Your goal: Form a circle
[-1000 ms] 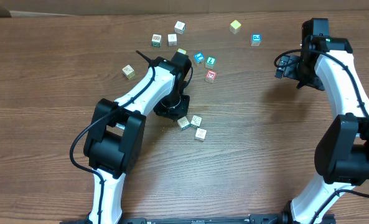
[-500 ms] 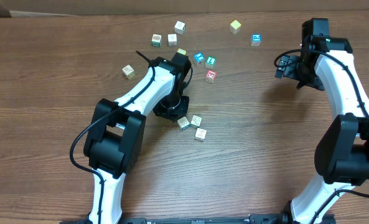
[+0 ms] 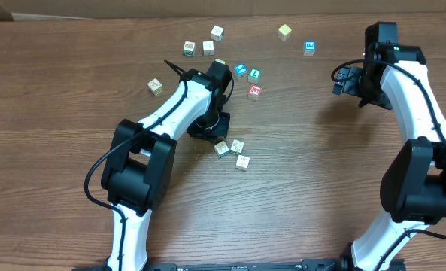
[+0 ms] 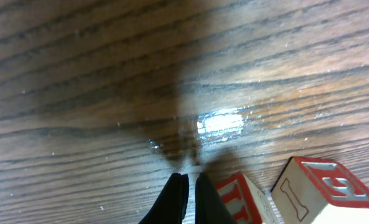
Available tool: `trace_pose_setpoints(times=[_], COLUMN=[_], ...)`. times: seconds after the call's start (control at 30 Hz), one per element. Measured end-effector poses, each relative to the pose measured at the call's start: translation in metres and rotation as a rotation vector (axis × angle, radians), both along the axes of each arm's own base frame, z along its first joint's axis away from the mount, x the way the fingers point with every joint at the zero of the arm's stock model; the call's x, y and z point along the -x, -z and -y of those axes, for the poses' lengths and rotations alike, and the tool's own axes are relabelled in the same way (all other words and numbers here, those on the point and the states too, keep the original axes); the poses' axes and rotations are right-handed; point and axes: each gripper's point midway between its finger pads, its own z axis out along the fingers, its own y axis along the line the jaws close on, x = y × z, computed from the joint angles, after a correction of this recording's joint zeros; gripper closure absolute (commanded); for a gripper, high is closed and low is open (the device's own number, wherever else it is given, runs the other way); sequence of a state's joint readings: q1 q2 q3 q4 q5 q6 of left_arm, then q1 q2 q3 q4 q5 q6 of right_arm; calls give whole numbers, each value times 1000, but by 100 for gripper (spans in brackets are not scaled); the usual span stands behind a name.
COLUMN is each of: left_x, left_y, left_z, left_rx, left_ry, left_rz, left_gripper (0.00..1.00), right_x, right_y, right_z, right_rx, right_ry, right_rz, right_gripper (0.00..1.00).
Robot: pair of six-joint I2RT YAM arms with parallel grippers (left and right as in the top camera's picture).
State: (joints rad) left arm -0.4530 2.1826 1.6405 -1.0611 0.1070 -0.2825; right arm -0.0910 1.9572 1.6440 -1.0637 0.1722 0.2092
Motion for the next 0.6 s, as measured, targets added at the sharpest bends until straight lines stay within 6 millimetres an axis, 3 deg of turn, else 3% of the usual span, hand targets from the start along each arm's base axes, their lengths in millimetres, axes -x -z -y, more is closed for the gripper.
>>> trace_pose_setpoints(times=[0.6], left_x=[4], left_y=[0], left_z=[-2], left_rx=[-8], left_ry=[0], left_rz=[-18], left_gripper=[96], right_x=[0], right_y=[0], right_z=[0], right_rx=[0], right_ry=[0], right_rz=[0], right_gripper=[0])
